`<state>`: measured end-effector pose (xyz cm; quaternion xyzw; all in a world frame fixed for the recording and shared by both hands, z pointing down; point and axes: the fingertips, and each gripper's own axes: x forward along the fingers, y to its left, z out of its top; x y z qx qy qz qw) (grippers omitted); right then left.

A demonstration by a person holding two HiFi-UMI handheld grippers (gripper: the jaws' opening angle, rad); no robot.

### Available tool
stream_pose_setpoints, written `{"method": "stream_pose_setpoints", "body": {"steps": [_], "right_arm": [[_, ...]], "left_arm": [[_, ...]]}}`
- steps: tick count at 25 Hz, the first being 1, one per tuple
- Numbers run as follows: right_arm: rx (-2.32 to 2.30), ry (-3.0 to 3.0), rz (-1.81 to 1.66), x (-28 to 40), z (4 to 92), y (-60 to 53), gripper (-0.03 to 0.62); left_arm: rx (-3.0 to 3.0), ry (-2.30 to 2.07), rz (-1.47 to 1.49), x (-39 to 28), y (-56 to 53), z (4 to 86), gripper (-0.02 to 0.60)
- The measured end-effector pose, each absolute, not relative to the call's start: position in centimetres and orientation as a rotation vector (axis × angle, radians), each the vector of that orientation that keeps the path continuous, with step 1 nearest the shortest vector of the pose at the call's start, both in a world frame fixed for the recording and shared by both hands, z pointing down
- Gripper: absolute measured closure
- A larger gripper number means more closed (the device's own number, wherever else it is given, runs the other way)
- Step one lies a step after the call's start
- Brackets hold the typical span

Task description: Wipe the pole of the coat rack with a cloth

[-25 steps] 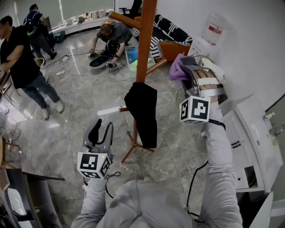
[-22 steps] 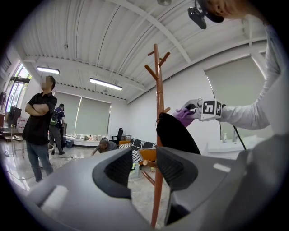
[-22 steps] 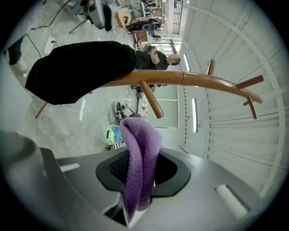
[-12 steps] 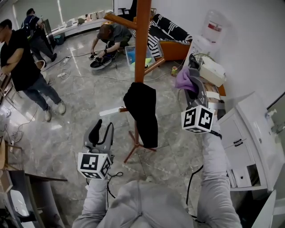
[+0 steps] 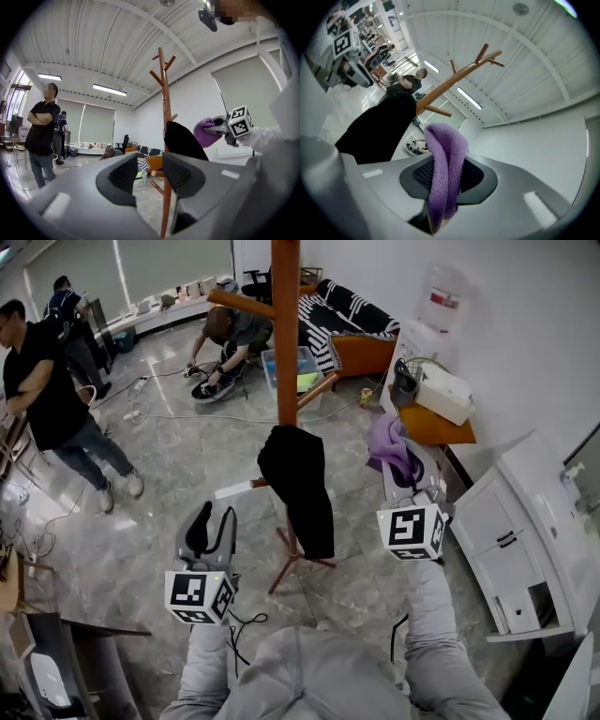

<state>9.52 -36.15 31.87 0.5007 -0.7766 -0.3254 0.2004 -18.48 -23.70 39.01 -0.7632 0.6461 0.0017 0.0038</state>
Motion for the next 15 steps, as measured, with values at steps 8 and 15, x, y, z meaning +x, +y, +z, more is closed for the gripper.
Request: {"method": "stream_pose_setpoints", "body": {"steps": [8,15], "right_arm": [[1.686,-2.559,-0.48,12.2,31.7,-34.2,0.513],[1.858,-2.676,-0.261,15.2,32.8,-32.6,0.514]], "left_arm": [[-2.387,1.99,0.024,-18.4,-24.3,37.8,0.41],[-2.372,1.984,0.042,-18.9,-24.6,36.9,0.41]]}}
